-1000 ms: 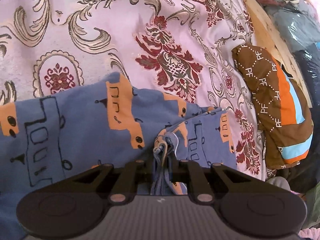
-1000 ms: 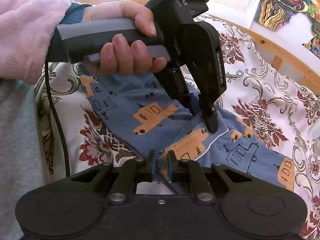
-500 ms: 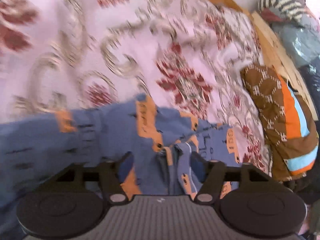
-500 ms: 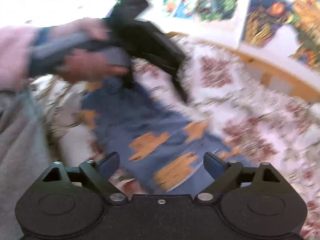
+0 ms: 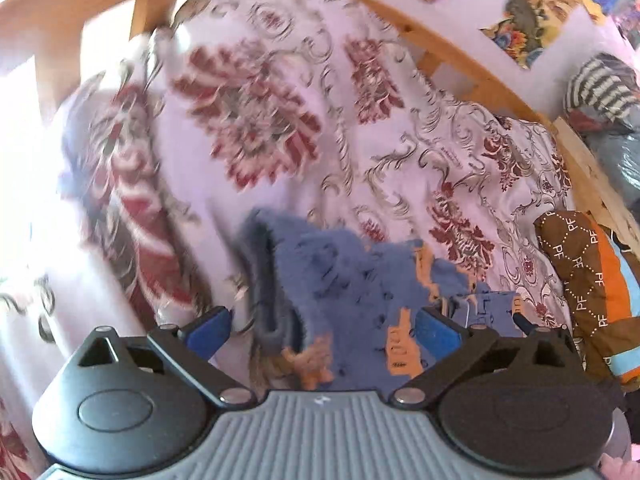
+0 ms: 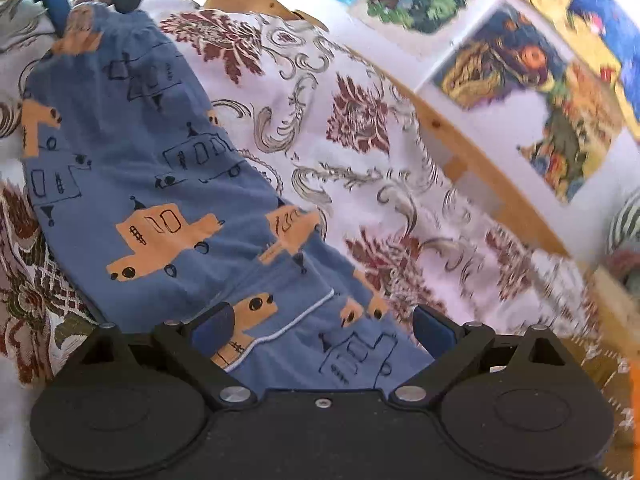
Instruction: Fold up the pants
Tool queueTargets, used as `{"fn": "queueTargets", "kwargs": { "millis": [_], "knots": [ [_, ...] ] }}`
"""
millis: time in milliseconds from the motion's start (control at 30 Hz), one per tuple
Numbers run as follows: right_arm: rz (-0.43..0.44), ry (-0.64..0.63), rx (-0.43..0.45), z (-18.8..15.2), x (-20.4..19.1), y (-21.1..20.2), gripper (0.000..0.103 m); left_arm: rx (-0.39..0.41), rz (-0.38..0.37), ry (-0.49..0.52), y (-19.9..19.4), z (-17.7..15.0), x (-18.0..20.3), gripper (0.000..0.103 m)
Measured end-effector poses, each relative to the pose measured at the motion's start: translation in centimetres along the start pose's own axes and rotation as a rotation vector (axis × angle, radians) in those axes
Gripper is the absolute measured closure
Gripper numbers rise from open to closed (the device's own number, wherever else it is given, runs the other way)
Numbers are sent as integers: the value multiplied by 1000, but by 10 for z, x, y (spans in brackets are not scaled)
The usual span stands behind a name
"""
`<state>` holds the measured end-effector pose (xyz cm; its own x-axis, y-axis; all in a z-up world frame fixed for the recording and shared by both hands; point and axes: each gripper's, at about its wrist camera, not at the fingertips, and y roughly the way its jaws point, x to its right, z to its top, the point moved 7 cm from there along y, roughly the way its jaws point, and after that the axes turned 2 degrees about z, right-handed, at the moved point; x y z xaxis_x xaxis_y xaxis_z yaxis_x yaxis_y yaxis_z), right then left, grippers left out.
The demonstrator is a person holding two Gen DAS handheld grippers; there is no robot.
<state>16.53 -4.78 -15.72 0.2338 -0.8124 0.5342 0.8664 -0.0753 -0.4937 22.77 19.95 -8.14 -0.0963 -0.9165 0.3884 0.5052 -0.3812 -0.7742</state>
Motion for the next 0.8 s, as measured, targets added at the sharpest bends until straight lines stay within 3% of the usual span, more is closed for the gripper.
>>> {"fn": "queueTargets", "kwargs": {
  "millis": [267,467,567,633,700,800],
  "knots": [
    [-42,-5,82,8,-2,-13,6,48,-84,-14,10,1,-10,5],
    [-38,-107,84,8,-25,-7,5,79,-85,-55,4,0,-26,25],
    [-47,-127,89,7,-29,-6,5,69,-41,-37,5,-1,-28,41],
    [-47,-128,91,7,-29,-5,5,51,-3,-11,7,-2,-27,60],
    [-46,-117,91,6,-29,-5,4,39,-8,-17,6,-3,-27,71],
    [-42,-104,91,5,-28,-4,4,35,-20,-47,5,-2,-29,78]
  ]
}}
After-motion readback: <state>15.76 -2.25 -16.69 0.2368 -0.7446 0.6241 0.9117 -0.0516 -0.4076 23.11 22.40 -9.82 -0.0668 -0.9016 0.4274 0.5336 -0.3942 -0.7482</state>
